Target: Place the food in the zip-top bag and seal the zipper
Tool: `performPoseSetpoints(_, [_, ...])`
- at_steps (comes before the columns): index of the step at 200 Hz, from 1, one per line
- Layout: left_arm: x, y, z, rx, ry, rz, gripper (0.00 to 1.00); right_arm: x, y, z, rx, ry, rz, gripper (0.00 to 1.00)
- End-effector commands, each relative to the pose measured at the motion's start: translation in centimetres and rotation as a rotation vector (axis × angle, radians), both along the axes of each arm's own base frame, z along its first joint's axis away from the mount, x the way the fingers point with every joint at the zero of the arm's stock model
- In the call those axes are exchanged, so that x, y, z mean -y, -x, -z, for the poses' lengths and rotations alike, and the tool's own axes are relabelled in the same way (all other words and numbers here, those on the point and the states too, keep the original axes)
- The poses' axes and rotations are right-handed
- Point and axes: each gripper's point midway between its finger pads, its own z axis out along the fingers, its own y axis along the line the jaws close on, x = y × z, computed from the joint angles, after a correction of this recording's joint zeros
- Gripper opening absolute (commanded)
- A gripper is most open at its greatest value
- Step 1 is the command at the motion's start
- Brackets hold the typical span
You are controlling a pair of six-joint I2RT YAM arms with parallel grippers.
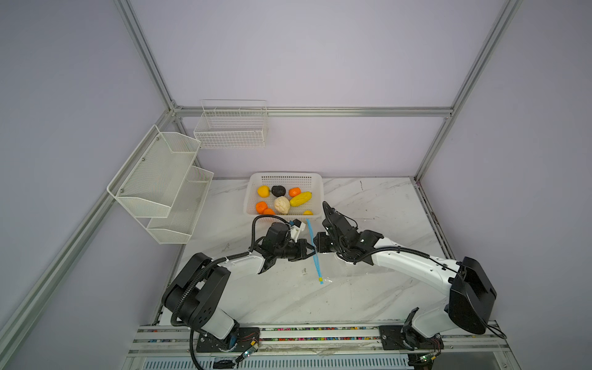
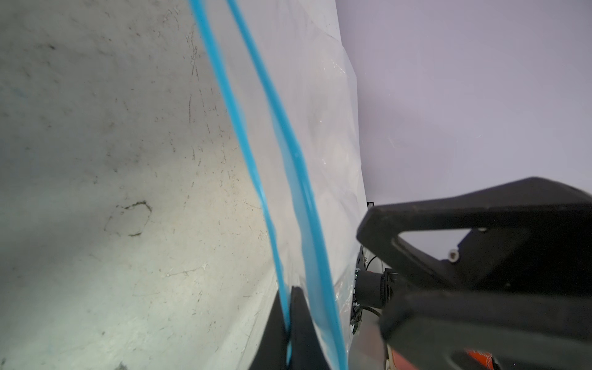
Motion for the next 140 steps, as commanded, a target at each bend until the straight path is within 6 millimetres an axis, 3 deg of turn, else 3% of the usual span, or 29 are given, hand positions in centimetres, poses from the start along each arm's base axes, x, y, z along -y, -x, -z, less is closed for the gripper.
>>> performPoseSetpoints(1, [1.0, -1.2, -4.2, 0.126, 0.032, 0.018, 0.00, 0.6, -0.2, -0.1, 0.006, 0.064, 0.016, 0.38])
performPoseSetpoints(41, [1.0, -1.1, -4.5, 0.135, 0.028, 0.017, 0.00, -0.2, -0.2, -1.1, 0.023, 0.080, 0.014, 0.40])
performPoseSetpoints(102, [1.1, -0.9, -4.6, 0.138, 0.028, 0.019, 0.00, -1.4, 0.0, 0.3, 0.005, 0.114, -0.003, 0.40])
performPoseSetpoints(140, [1.0, -0.8, -4.7, 0.138, 0.028, 0.018, 0.00, -0.8, -0.1, 1.1, 0.006, 0.170, 0.017, 0.38])
